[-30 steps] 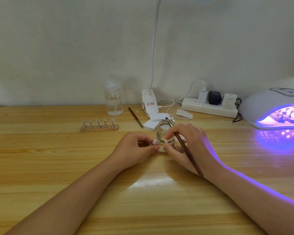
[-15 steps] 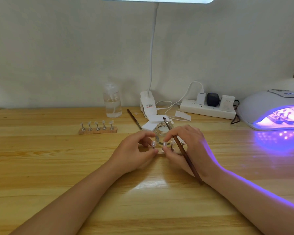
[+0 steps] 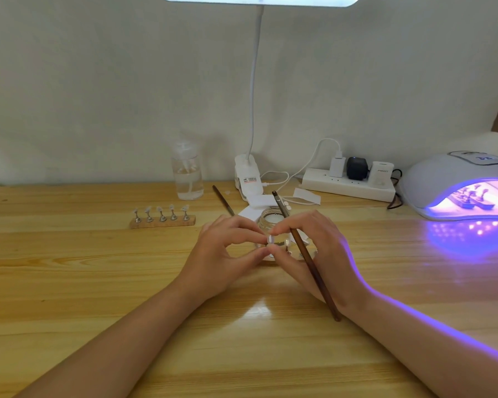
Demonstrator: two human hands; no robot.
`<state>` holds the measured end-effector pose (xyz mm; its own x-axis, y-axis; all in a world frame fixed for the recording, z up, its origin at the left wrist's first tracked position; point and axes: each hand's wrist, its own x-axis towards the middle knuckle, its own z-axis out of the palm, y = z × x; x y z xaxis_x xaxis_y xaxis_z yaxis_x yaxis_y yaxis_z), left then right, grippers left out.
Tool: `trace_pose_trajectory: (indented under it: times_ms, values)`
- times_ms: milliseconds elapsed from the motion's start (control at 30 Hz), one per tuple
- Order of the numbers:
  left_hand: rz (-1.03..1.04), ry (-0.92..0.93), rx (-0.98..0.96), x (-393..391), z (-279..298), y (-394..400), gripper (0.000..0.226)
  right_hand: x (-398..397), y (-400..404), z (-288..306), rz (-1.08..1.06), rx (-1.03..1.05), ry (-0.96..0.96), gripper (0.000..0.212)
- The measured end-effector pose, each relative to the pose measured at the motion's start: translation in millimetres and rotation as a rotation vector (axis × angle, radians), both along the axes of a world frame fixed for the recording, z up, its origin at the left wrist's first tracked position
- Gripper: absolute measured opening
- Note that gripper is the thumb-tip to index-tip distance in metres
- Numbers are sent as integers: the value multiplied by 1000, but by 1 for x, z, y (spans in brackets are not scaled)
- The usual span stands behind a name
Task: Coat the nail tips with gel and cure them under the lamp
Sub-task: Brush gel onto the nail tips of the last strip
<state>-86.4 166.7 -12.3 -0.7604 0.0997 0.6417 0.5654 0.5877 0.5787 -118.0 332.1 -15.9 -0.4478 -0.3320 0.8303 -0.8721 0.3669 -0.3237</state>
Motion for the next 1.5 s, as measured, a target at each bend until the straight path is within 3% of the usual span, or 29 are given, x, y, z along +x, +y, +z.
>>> trace_pose_trajectory:
  times_ms: [233, 333, 467, 700, 1067, 1233, 1500]
  values:
    - [23, 2, 109, 3, 1, 0, 5, 2, 1, 4, 40, -56, -101, 23]
    - [51, -48, 195, 2, 1, -2, 18, 1, 4, 12, 76, -237, -264, 13]
    - [48, -77, 195, 3, 2, -2, 22, -9, 7, 29, 97, -435, -535, 36]
    - [64, -62, 200, 3, 3, -2, 27, -49, 2, 55, -117, -3, -617, 27]
    - [79, -74, 206, 3, 5, -1, 24, -60, -23, 56, -301, 358, -538, 39]
    - [86, -89, 209, 3, 5, -1, 23, -60, -14, 65, -301, 124, -511, 39]
    - [96, -119, 224, 4, 5, -1, 23, -69, 7, 59, -376, -156, -675, 36]
